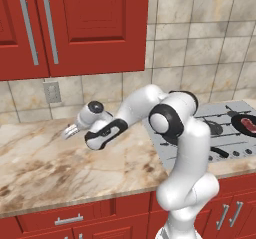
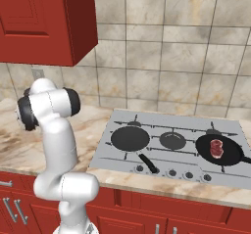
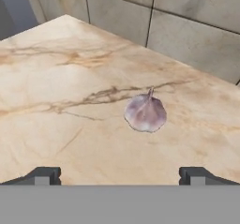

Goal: Place both pans onto different burners. Then place the garlic and the steak on different pans.

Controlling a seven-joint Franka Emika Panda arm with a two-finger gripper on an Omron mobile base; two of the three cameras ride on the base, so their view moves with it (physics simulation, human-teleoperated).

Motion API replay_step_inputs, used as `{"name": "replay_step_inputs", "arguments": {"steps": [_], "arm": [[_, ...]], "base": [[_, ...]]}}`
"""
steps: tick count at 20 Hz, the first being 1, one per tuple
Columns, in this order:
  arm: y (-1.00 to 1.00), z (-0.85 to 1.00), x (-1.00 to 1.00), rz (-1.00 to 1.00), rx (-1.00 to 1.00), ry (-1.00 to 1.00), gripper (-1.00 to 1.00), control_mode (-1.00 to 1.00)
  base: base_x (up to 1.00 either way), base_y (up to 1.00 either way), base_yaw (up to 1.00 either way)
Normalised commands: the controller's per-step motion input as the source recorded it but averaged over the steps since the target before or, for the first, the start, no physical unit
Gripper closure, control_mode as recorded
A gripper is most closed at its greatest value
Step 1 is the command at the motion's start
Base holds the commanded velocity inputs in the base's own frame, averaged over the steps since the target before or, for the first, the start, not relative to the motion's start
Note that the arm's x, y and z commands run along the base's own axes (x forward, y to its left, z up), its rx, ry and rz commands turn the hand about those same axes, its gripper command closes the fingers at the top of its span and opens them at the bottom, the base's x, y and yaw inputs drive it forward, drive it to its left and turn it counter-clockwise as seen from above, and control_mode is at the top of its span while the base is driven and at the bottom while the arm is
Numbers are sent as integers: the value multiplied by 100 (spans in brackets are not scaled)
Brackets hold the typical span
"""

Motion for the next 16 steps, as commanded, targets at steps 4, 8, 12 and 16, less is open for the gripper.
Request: {"name": "replay_step_inputs", "arguments": {"steps": [4,8,12,16], "arm": [[2,-8,25,-3,0,0,-100,-100],[0,-5,24,-5,0,0,-100,-100],[0,0,19,-4,0,0,-100,-100],[0,0,24,-5,0,0,-100,-100]], "base": [[0,0,0],[0,0,0],[0,0,0],[0,0,0]]}}
